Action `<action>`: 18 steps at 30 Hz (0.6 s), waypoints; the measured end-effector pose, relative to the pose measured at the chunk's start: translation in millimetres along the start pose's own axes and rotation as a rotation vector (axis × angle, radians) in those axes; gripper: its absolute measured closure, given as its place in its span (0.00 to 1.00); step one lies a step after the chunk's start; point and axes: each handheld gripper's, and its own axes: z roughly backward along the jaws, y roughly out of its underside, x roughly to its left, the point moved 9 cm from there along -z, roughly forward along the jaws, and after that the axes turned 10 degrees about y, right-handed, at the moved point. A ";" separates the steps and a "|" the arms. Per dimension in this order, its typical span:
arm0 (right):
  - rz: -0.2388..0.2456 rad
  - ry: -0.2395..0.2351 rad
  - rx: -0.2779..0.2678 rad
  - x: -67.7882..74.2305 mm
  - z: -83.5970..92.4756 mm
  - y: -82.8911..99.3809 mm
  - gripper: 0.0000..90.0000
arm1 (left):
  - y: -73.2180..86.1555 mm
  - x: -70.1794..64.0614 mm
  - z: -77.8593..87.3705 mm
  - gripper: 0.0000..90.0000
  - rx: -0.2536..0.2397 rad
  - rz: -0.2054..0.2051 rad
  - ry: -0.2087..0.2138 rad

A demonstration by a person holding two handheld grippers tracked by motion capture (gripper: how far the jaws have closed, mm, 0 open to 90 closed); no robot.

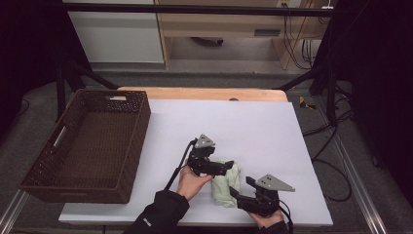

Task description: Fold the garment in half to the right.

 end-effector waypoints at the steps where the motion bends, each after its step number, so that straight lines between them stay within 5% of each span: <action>1: -0.003 -0.004 -0.011 -2.2 0.1 -2.6 0.23 | 1.2 1.8 2.6 0.08 -0.002 -0.007 -0.008; 6: 0.008 -0.038 0.018 -12.4 -3.9 -6.0 0.08 | 6.2 8.6 13.8 0.06 -0.015 -0.003 -0.030; 18: 0.047 -0.105 0.044 -24.5 -13.3 -11.3 0.01 | 17.2 18.6 32.2 0.06 -0.024 -0.004 -0.045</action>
